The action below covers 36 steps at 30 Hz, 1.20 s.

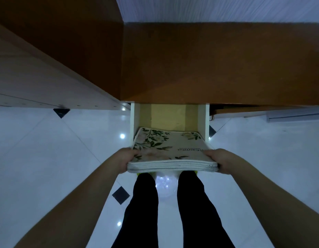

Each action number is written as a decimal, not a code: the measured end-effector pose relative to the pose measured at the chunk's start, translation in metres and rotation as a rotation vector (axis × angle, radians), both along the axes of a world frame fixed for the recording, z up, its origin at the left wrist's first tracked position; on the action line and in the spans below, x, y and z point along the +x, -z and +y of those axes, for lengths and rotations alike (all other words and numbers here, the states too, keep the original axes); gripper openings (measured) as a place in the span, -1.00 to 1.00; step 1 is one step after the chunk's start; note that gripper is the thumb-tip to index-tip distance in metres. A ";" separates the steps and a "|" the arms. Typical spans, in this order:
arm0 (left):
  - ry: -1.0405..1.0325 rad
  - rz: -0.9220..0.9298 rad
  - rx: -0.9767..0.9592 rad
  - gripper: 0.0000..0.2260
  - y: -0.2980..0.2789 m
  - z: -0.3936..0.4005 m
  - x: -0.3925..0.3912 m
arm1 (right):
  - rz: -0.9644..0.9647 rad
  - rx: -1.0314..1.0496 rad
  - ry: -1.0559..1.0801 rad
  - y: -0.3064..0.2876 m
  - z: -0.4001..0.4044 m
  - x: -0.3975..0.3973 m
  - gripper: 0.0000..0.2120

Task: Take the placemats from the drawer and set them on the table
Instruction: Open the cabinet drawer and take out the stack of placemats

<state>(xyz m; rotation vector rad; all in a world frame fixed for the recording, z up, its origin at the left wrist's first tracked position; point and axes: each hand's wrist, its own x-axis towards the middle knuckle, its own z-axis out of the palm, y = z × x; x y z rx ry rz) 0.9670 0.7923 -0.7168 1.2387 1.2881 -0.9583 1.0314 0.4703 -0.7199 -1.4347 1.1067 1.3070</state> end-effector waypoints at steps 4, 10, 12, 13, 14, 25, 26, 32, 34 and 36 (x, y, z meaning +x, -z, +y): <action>-0.024 -0.133 -0.026 -0.79 -0.031 -0.001 -0.019 | -0.070 0.109 0.077 -0.024 -0.012 -0.021 -0.68; 0.027 -0.283 -0.033 -0.67 -0.112 0.000 -0.024 | -0.225 0.259 0.089 -0.100 -0.025 -0.036 -0.53; 0.038 -0.336 -0.028 -0.64 -0.141 0.000 -0.024 | -0.280 0.291 0.080 -0.129 -0.026 -0.036 -0.54; 0.047 -0.366 -0.017 -0.61 -0.154 0.001 -0.022 | -0.309 0.304 0.079 -0.142 -0.026 -0.035 -0.55; 0.053 -0.402 -0.001 -0.60 -0.166 0.001 -0.021 | -0.339 0.313 0.077 -0.155 -0.026 -0.033 -0.55; 0.011 -0.702 0.074 -0.52 -0.280 -0.018 0.004 | -0.649 0.324 0.173 -0.265 -0.037 -0.006 -0.47; 0.007 -0.726 0.077 -0.52 -0.288 -0.022 0.006 | -0.680 0.312 0.177 -0.273 -0.038 -0.005 -0.47; -0.001 -0.859 0.063 -0.56 -0.327 -0.048 0.014 | -0.856 0.147 0.182 -0.322 -0.048 0.004 -0.53; 0.005 -0.898 0.056 -0.57 -0.339 -0.053 0.018 | -0.913 0.081 0.150 -0.337 -0.048 0.007 -0.52; 0.027 -0.926 0.052 -0.55 -0.347 -0.054 0.023 | -0.981 0.051 0.104 -0.354 -0.045 0.007 -0.41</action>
